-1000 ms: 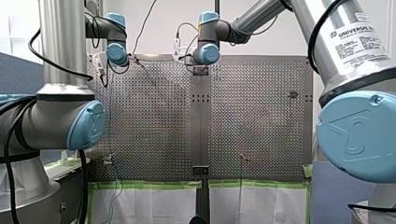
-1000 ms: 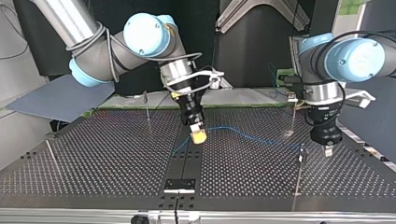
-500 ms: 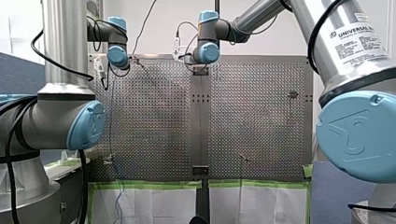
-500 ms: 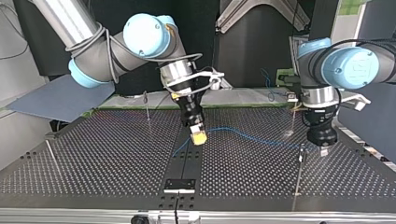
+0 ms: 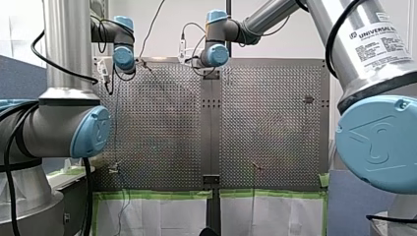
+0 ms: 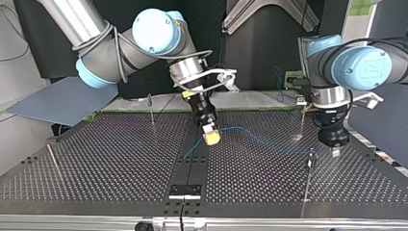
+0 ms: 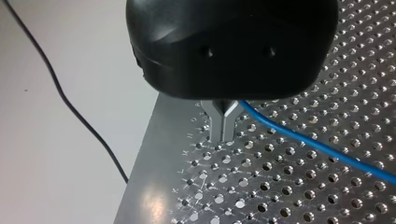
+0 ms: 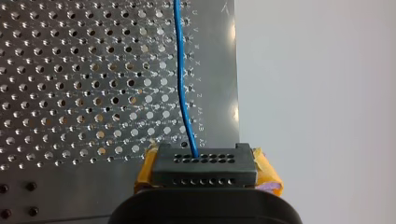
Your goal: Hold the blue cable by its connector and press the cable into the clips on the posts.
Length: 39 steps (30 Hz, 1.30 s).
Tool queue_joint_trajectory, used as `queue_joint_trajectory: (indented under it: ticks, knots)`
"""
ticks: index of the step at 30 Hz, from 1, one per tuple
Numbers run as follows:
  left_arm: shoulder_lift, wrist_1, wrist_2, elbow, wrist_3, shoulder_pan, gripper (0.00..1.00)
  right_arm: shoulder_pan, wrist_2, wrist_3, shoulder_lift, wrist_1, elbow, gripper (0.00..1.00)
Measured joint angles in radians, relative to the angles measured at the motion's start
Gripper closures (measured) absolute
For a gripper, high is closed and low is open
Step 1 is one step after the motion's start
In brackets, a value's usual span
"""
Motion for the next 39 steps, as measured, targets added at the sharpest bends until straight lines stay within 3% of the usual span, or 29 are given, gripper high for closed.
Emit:
queue_joint_trajectory:
  ticks: [10,17,29,39]
  knots:
    - [0.006,0.006,-0.003,-0.001,-0.012,-0.001,1.00,-0.002,0.003,0.000,0.000,0.004,0.000,1.00]
    - [0.001,0.053,0.017,-0.001,-0.014,0.010,1.00,-0.015,0.005,0.003,0.003,0.002,0.000,1.00]
    - [-0.067,0.099,0.047,0.000,-0.014,0.021,1.00,-0.034,0.005,0.003,0.010,0.001,0.000,1.00]
    - [-0.073,0.150,0.070,0.019,-0.064,0.025,1.00,-0.055,0.005,0.001,0.040,-0.005,-0.002,1.00]
